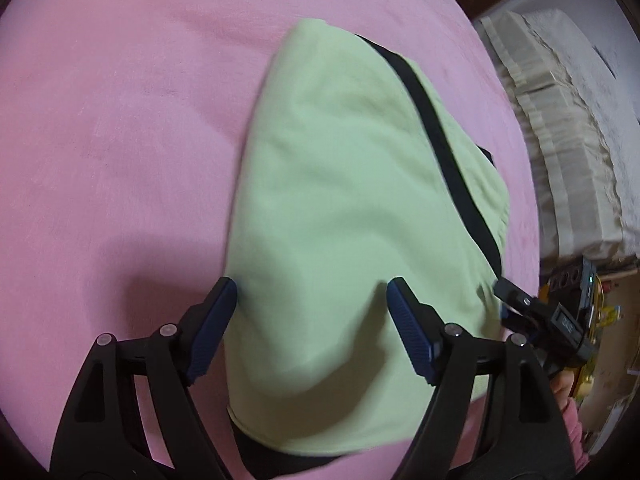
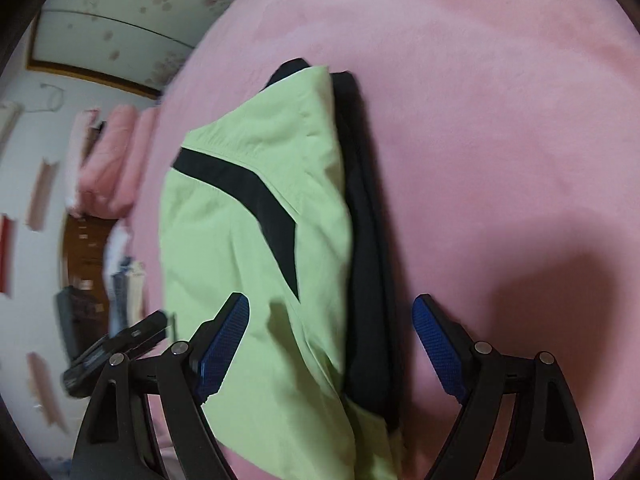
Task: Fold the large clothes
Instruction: 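Grasp the folded green bundle with both grippers and lift it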
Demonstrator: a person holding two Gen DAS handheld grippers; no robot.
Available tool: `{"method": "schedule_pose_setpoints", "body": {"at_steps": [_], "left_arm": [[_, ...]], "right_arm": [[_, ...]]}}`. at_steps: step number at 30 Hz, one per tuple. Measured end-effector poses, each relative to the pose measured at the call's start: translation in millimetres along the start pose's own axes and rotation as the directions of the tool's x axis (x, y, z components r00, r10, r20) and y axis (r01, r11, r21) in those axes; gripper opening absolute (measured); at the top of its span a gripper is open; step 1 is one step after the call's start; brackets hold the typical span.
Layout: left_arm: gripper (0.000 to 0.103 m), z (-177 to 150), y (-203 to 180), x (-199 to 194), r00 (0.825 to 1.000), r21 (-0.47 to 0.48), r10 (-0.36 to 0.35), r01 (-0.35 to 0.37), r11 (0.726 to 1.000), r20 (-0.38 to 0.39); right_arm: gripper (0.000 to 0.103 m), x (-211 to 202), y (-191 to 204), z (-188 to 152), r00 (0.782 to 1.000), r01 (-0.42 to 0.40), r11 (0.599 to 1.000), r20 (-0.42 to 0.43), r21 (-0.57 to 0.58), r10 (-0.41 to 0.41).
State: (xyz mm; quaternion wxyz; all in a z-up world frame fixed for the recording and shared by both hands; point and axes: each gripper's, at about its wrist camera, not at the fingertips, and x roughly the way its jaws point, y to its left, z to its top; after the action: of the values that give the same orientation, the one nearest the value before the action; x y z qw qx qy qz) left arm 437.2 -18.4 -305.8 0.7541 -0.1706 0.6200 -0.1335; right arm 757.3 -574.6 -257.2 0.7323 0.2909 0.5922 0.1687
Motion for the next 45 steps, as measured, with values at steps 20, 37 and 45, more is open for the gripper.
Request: {"method": "schedule_pose_setpoints", "body": {"at_steps": [20,37,45], "left_arm": [[0.023,-39.5,-29.9,-14.6,0.992,0.015,-0.019,0.018,1.0,0.127],[0.019,-199.6,94.7,-190.8,0.999,-0.099,0.001,0.003,0.995,0.036],[0.019,-167.2,222.5,-355.4,0.974,-0.078,0.158,-0.147,0.986,0.163]], "right_arm": [[0.013,-13.2,27.4,-12.4,0.982,-0.141,0.99,0.128,0.012,0.138],[0.012,-40.7,177.9,-210.0,1.0,0.023,0.991,0.023,-0.128,-0.02],[0.012,26.5,324.0,-296.4,0.992,-0.125,0.984,-0.021,-0.128,0.124]]}}
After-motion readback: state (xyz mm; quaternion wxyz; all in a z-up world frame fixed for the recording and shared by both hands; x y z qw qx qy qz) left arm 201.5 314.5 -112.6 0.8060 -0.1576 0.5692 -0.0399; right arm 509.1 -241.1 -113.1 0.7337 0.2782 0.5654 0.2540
